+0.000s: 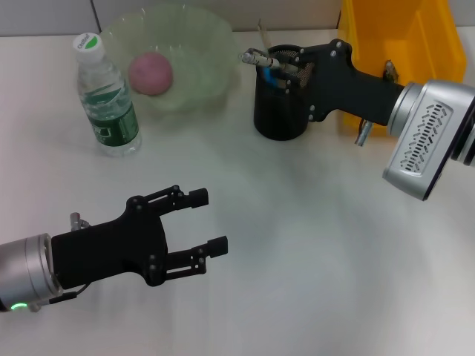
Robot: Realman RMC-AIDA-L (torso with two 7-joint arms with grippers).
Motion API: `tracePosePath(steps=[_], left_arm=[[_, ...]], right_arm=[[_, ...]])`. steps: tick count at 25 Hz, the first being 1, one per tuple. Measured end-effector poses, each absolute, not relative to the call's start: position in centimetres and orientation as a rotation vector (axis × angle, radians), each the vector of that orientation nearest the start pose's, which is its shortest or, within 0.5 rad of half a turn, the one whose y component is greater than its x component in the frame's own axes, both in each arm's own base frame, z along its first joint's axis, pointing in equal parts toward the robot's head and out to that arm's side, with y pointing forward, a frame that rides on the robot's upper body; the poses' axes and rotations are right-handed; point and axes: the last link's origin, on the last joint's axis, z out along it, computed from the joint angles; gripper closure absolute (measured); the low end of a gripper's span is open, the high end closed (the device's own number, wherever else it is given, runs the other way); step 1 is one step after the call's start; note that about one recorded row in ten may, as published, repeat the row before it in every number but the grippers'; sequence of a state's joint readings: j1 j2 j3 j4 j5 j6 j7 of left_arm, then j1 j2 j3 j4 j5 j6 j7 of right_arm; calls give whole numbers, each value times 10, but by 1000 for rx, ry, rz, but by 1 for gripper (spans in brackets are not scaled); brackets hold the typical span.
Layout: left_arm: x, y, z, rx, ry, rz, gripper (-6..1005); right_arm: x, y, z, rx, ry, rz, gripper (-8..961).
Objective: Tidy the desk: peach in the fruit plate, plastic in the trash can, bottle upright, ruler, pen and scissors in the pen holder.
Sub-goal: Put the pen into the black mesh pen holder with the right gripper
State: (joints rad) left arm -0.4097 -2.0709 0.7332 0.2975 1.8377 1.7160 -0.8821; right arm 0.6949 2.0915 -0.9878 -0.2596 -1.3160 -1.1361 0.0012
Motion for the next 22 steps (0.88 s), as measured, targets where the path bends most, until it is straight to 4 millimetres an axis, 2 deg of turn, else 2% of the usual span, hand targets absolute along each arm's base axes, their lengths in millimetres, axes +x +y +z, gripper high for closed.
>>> tracePosePath(steps=[5,17,20,21,22], left_arm=[[-281,249,-42,-2710,-422,-1057,213],[-281,250,-40,-2711,-413,-1051,212],[-281,251,-40,-2711,-411,-1050,212],[-281,251,-40,-2711,-411,-1050,211],[-281,251,-40,-2711,-411,-1050,211]], right_arm=[[222,386,-57,-2232,-580,412,823],[222,390,-51,-2280,-246,569,823],[221,391,-50,-2295,-129,618,823],[221,395,-49,-2297,-30,650,823],[221,395,-49,-2297,-30,650,823]])
